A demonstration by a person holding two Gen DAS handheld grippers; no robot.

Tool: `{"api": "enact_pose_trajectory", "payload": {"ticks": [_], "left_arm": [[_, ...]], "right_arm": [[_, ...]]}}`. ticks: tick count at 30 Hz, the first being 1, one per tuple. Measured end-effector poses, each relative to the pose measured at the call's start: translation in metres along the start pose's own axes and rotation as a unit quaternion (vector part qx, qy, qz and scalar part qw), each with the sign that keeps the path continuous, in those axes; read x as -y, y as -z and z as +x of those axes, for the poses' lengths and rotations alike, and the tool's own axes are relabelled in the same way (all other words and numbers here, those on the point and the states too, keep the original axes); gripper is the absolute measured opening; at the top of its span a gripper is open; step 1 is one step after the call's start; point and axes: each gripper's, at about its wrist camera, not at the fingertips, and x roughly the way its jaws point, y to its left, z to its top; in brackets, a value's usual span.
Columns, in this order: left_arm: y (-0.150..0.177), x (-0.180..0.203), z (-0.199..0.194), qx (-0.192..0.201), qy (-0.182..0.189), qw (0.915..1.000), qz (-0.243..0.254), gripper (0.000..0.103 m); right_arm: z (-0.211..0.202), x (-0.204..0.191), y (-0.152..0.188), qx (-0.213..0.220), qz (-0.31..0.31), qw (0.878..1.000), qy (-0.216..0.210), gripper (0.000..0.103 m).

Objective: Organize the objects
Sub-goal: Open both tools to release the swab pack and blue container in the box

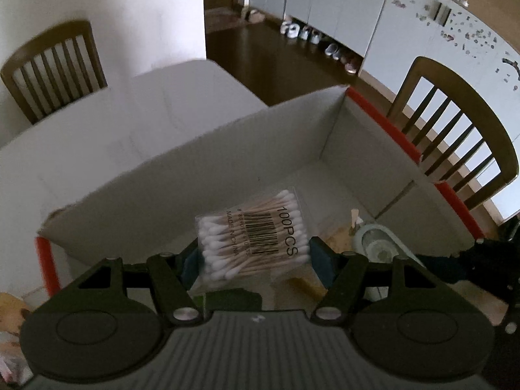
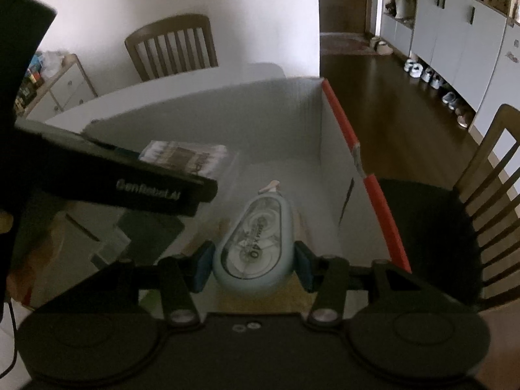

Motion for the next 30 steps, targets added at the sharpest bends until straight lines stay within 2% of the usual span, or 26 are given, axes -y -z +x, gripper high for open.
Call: {"api": "enact_pose_trajectory", "payload": {"ticks": [9, 14, 17, 20, 30], "left_arm": [[0.002, -0.005, 0.029, -0.056, -0.004, 0.9984, -0.001, 0.068], [-0.003, -0.01, 0.034, -0.064, 0.001, 0.9979, -0.009, 0.07], [-0.001, -0.013, 0.033, -0.054, -0.008, 0.9985, -0.012, 0.08], [0.002, -0.012, 0.026, -0.041, -0.01, 0.999, -0.013, 0.08], [0.01, -0.022, -0.016, 0.014, -0.005, 0.9992, -0.036, 0.083]], "right_arm": [[0.016, -0.009, 0.003, -0.021, -0.011, 1.0, 0.012, 0.051], [0.018, -0.013, 0.006, -0.023, -0.018, 0.999, 0.017, 0.051], [0.015, -0.013, 0.008, -0.023, -0.02, 0.999, 0.013, 0.053], [0.011, -0.013, 0.007, -0.015, -0.023, 1.0, 0.012, 0.063], [-0.018, -0.014, 0.007, 0.009, -0.013, 1.0, 0.014, 0.065]]}}
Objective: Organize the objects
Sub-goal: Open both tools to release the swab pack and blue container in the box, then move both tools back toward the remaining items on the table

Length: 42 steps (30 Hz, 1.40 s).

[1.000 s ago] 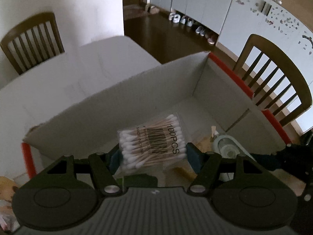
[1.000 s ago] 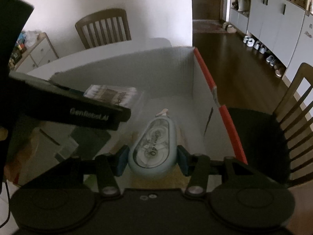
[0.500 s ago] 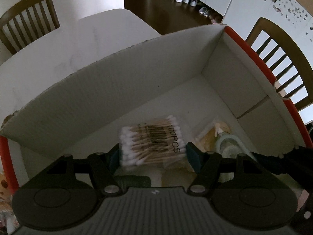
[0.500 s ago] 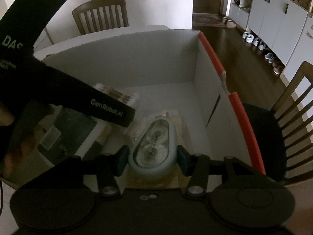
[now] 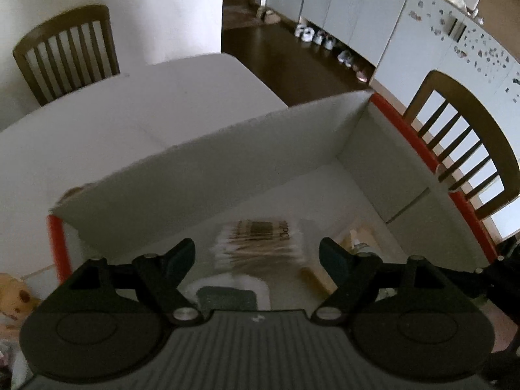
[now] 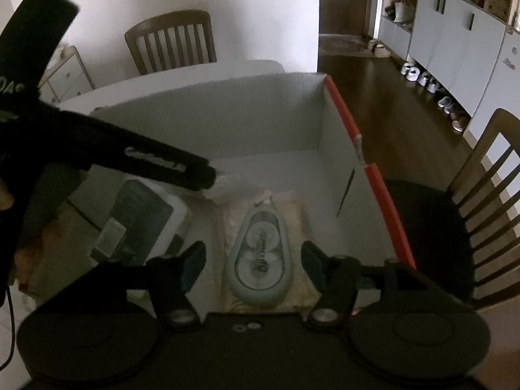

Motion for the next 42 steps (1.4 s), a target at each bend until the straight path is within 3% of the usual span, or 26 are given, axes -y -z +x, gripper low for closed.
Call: {"api": "enact_pose_trajectory", "payload": {"ticks": [10, 22, 31, 42], "left_arm": [[0.011, -0.007, -0.049, 0.042, 0.025, 0.9988, -0.002, 0.083], [0.06, -0.038, -0.125, 0.101, 0.045, 0.9937, 0.015, 0.083], [0.101, -0.087, -0.172, 0.12, 0.054, 0.9911, 0.019, 0.083], [0.15, -0.166, -0.204, 0.122, 0.035, 0.9916, 0.02, 0.083]], "right_arm": [[-0.038, -0.007, 0.007, 0.027, 0.001, 1.0, -0.001, 0.068], [-0.077, -0.053, 0.012, 0.058, -0.002, 0.998, -0.012, 0.071], [-0.089, -0.121, 0.018, 0.066, -0.023, 0.997, -0.021, 0.073], [-0.084, -0.188, 0.034, 0.071, -0.02, 0.996, -0.044, 0.087]]}}
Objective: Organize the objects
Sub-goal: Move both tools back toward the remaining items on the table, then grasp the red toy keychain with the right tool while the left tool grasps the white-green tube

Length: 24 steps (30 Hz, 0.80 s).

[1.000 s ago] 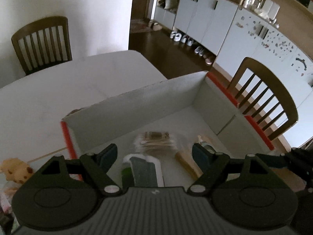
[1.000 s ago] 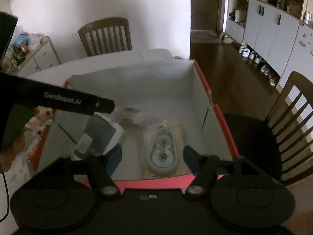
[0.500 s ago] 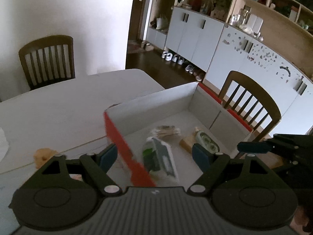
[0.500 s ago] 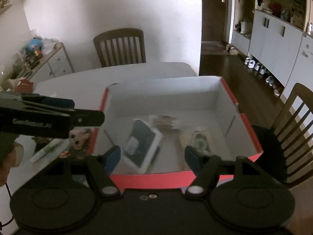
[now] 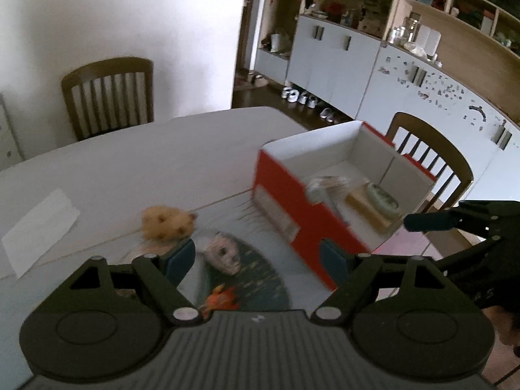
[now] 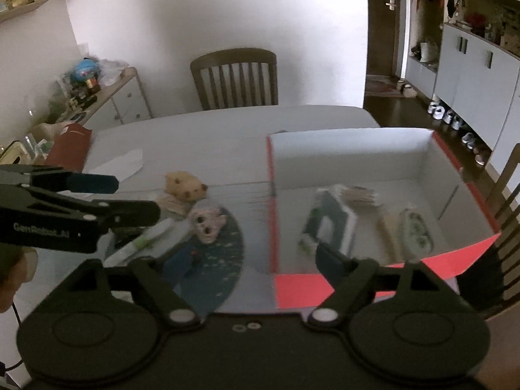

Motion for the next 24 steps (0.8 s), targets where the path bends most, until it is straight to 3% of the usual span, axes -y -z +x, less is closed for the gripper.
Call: {"api": "enact_pose_trajectory", "payload": {"ticks": [6, 8, 19, 24], "left_arm": [[0.028, -0.046, -0.01, -0.004, -0.011, 0.9998, -0.018, 0.09], [0.038, -0.058, -0.01, -0.009, -0.011, 0.9996, -0.024, 0.103], [0.084, -0.1, 0.016, -0.038, -0.028, 0.9989, -0.001, 0.103], [0.101, -0.116, 0.036, -0.065, -0.014, 0.9978, -0.005, 0.103]], "right_arm": [[0.012, -0.029, 0.009, -0.004, 0.001, 1.0, 0.002, 0.094], [0.018, -0.037, 0.011, -0.009, 0.002, 1.0, 0.003, 0.094], [0.062, -0.073, 0.017, -0.047, -0.02, 0.999, 0.003, 0.094], [0.086, -0.081, 0.02, -0.071, -0.026, 0.997, 0.008, 0.094]]}}
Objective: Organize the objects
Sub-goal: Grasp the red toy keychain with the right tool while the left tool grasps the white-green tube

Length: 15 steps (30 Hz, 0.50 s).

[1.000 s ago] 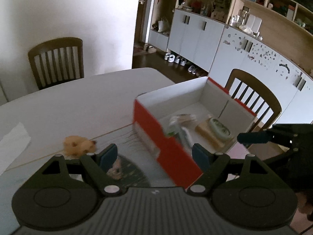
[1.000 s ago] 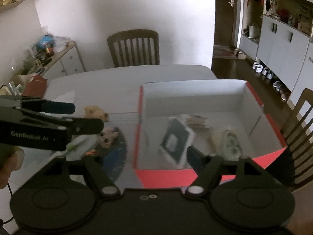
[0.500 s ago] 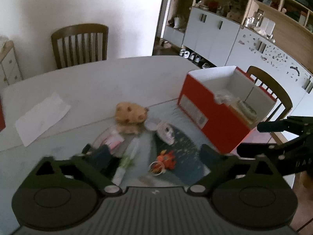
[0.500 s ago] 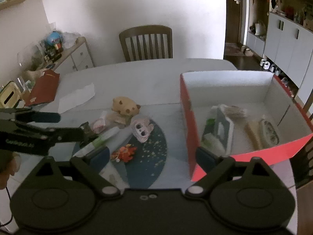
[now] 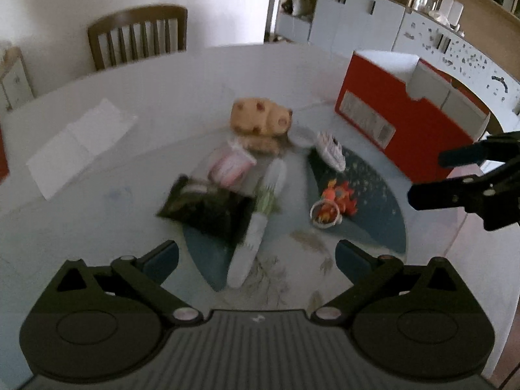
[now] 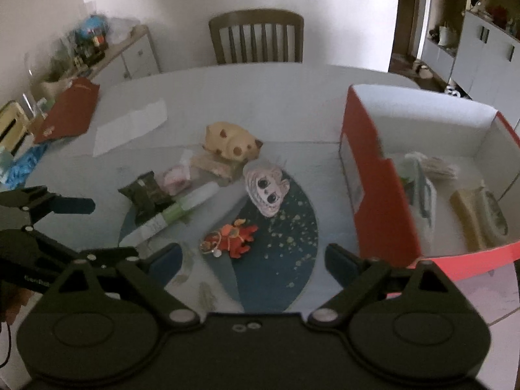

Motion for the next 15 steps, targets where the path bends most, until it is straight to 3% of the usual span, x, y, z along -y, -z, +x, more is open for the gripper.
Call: {"api": "enact_pose_trajectory", "payload": {"ticks": [15], "left_arm": [[0.015, -0.016, 0.033, 0.004, -0.019, 0.9997, -0.011, 0.103]], "right_arm": [[0.059, -0.015, -0.003, -0.048, -0.019, 0.999, 0.007, 0.091]]}}
